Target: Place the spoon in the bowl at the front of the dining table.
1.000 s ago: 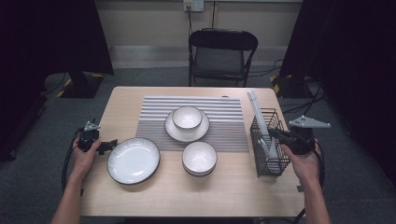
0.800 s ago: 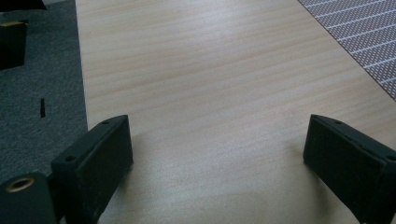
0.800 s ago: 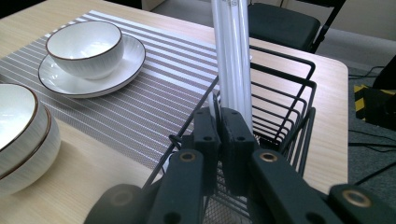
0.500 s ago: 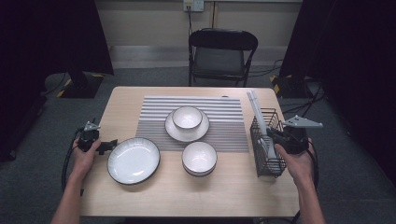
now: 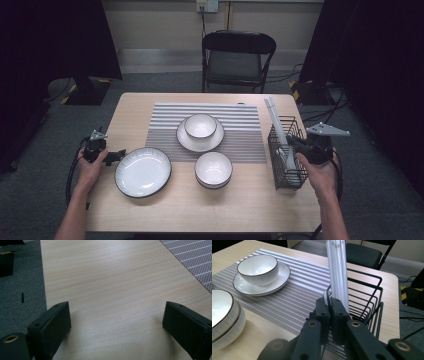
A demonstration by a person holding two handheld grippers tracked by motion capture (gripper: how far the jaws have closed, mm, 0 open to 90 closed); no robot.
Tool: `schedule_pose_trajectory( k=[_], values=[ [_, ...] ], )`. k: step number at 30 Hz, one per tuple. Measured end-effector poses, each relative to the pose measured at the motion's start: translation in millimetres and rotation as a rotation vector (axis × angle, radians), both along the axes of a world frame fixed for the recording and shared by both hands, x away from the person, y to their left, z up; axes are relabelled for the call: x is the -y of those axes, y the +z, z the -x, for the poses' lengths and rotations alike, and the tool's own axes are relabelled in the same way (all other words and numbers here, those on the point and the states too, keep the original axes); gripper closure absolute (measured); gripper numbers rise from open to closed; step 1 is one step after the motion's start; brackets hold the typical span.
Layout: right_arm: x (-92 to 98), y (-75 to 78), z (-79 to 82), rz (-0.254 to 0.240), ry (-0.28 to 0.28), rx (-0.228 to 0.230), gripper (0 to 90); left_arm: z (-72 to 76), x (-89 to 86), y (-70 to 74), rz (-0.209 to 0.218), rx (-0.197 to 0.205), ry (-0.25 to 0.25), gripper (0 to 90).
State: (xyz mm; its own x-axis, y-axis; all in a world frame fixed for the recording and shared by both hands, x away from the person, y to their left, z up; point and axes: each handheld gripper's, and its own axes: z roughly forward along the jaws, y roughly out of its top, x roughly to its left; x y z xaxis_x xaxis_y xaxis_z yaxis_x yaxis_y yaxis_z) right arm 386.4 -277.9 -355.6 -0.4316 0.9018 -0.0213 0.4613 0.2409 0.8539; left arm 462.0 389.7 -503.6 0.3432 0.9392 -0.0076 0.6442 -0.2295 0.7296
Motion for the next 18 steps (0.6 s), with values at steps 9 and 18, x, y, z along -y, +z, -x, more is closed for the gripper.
schedule_pose_trajectory(
  k=[9, 18],
  values=[
    [2.7, 10.9, 1.3, -0.028, -0.008, 0.013, 86.5, 0.0, 0.0, 0.0, -0.001, 0.000, 0.000, 7.5],
    [-2.4, 22.4, -1.9, -0.041, -0.006, 0.036, 86.6, 0.0, 0.0, 0.0, -0.001, 0.000, 0.001, 7.5]
  ],
)
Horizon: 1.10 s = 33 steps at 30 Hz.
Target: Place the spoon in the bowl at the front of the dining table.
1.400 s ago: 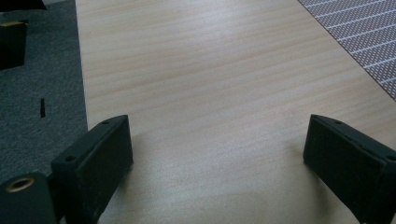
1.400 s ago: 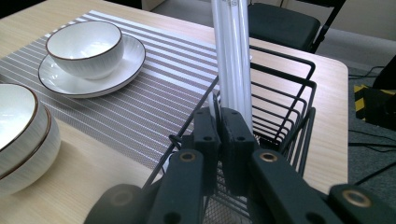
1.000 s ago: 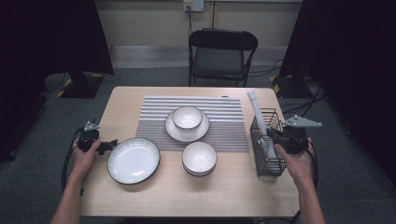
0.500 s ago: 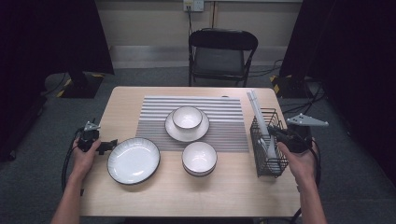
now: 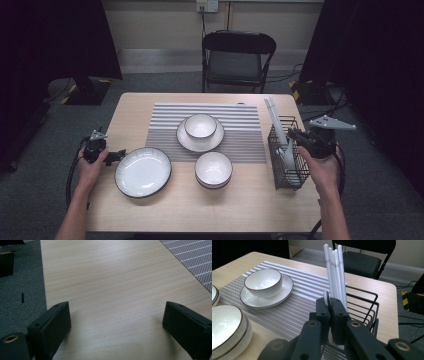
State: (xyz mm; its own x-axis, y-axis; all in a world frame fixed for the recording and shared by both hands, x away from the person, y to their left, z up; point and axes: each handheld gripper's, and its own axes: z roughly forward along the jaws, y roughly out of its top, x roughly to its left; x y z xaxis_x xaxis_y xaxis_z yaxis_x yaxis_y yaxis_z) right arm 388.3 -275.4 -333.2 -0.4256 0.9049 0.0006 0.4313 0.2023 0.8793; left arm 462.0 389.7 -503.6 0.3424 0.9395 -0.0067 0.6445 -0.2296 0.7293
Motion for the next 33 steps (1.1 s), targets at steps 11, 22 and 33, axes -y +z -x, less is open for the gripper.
schedule_pose_trajectory(
  k=[11, 22, 33],
  values=[
    [-7.0, 14.2, -1.0, -0.002, 0.015, 0.028, 86.6, 0.0, 0.0, 0.0, 0.000, 0.000, 0.000, 7.5],
    [-9.5, 29.6, 0.9, -0.022, 0.030, 0.059, 86.6, 0.0, 0.0, 0.0, 0.000, 0.000, 0.000, 7.5],
    [-23.3, 35.5, -4.4, -0.041, 0.058, 0.073, 86.6, 0.0, 0.1, 0.1, 0.000, 0.000, 0.000, 7.5]
  ],
)
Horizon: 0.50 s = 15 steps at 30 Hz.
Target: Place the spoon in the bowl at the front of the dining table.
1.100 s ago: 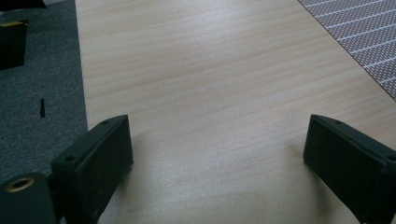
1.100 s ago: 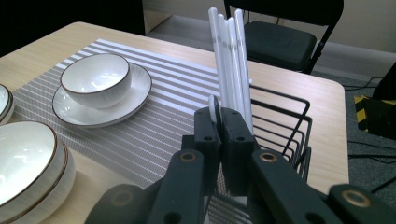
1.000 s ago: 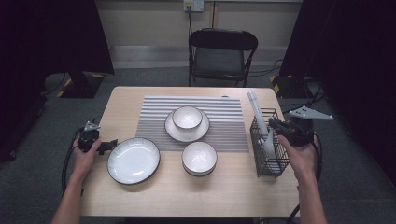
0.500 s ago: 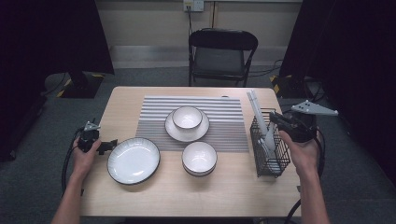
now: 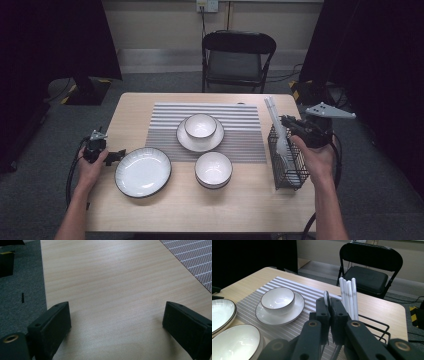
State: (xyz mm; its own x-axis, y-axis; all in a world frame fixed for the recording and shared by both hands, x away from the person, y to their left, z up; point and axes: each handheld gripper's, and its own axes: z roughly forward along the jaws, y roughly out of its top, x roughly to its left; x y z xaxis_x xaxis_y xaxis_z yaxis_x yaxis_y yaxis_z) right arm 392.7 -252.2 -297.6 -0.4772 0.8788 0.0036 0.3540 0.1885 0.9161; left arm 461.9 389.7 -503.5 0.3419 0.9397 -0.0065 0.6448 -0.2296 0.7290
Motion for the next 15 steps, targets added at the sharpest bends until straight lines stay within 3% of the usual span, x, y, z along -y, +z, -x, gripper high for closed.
schedule_pose_trajectory(
  k=[15],
  values=[
    [-26.8, -8.0, -12.5, -0.014, 0.045, -0.007, 86.6, 0.0, 0.0, -0.1, 0.001, 0.001, 0.000, 7.5]
  ],
)
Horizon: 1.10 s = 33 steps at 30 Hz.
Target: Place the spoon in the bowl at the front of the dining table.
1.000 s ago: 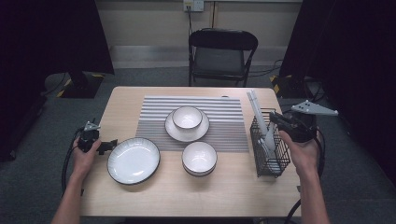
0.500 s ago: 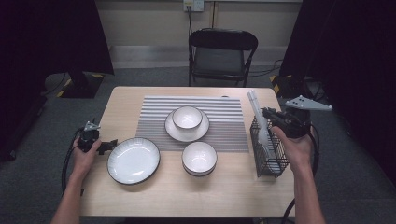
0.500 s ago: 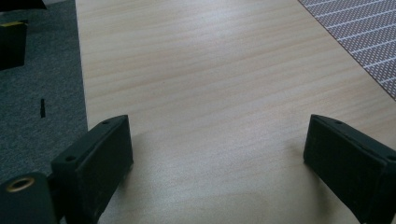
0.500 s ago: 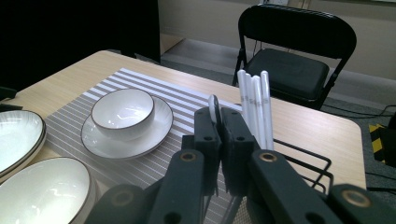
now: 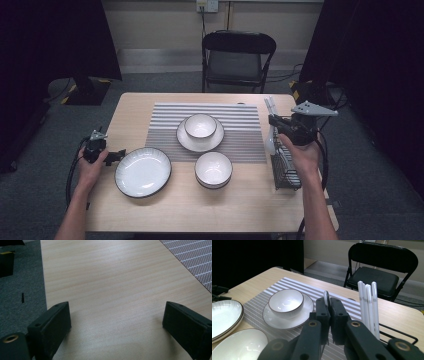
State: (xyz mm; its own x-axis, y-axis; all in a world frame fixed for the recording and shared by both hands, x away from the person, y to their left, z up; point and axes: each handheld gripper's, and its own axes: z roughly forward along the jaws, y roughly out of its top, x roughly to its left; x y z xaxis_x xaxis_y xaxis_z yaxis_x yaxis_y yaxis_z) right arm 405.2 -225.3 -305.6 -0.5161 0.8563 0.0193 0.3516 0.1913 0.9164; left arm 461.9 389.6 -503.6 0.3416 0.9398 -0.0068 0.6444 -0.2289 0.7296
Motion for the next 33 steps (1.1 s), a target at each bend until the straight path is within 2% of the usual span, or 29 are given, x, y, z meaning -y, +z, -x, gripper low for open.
schedule_pose_trajectory(
  k=[11, 33],
  values=[
    [-19.1, -3.4, -10.4, -0.020, 0.036, -0.002, 86.6, 0.0, -0.1, 0.0, -0.001, 0.000, -0.001, 7.5],
    [-52.8, 0.1, -24.0, -0.041, 0.099, 0.007, 86.6, 0.0, 0.0, 0.0, 0.000, 0.000, 0.000, 7.5]
  ],
)
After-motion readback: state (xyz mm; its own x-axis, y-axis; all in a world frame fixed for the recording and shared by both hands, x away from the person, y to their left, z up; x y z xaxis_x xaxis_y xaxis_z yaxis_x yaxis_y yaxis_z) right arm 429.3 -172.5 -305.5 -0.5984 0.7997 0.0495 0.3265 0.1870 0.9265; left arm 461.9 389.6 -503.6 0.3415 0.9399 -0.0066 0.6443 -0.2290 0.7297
